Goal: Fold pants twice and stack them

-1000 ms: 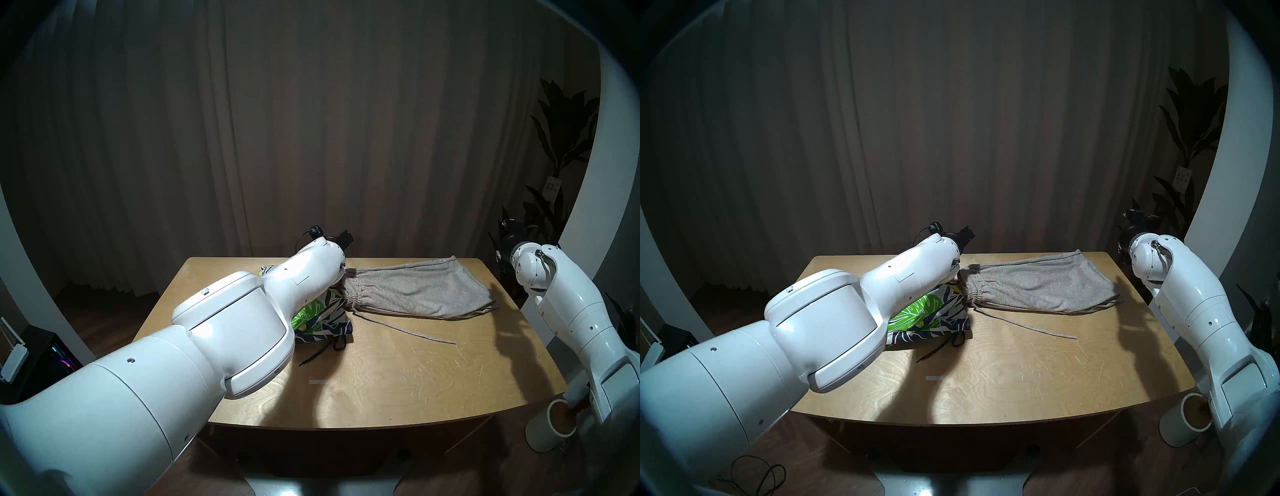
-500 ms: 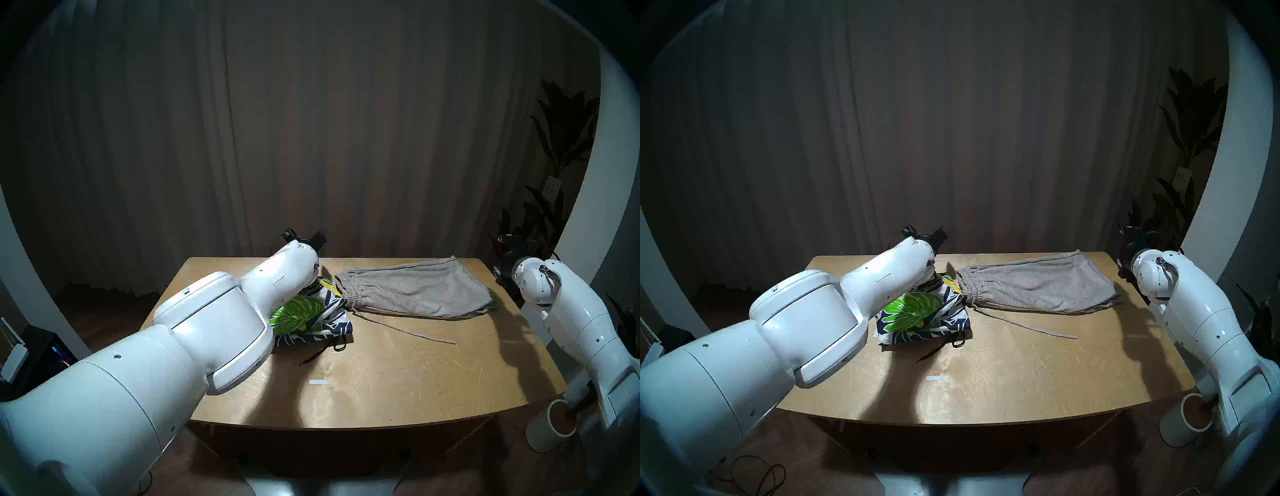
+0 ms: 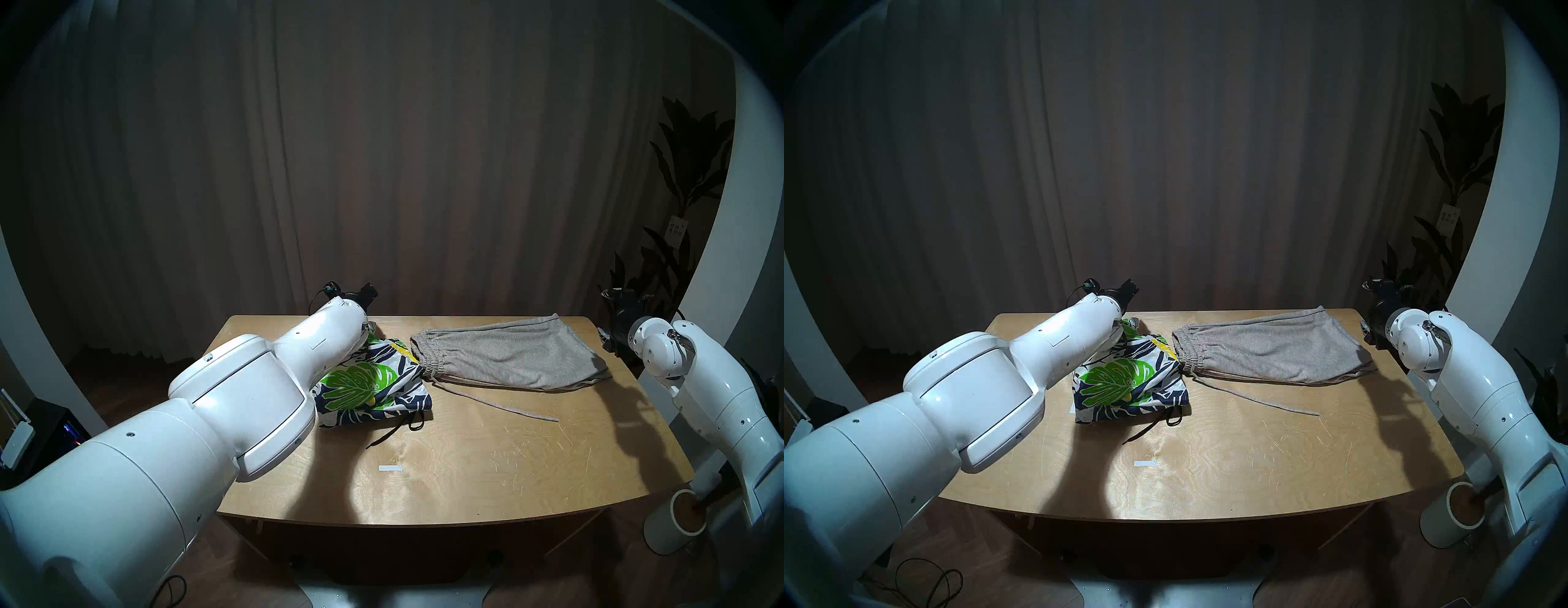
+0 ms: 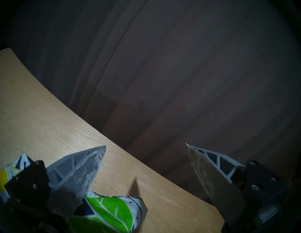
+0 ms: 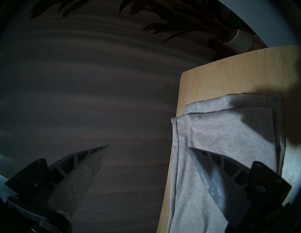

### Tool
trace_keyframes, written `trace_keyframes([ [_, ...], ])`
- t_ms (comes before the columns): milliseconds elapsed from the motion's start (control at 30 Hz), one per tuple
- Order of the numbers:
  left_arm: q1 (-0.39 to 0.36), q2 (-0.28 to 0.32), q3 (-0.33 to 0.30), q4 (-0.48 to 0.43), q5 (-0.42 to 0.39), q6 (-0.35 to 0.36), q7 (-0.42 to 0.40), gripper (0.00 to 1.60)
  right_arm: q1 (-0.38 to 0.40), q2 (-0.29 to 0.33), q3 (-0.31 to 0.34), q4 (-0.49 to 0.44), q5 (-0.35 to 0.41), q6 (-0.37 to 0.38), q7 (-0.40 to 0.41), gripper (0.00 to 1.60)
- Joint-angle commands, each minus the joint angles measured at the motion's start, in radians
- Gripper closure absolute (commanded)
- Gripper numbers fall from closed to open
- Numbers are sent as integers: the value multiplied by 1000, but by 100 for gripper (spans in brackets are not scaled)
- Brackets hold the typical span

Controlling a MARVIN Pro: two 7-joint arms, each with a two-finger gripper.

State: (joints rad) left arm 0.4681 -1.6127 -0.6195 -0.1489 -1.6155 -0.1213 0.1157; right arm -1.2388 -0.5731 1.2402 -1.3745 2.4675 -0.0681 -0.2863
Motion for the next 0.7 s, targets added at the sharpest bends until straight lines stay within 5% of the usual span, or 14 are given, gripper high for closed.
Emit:
trace_keyframes([
  [0,-25,26,-3,-14,1,-17,-34,0,-22,56,31,-52,15,37,19,0],
  [667,-13,78,-43,-51,-31,-25,-129,0,-195,135,52,-38,98,95,19,0],
])
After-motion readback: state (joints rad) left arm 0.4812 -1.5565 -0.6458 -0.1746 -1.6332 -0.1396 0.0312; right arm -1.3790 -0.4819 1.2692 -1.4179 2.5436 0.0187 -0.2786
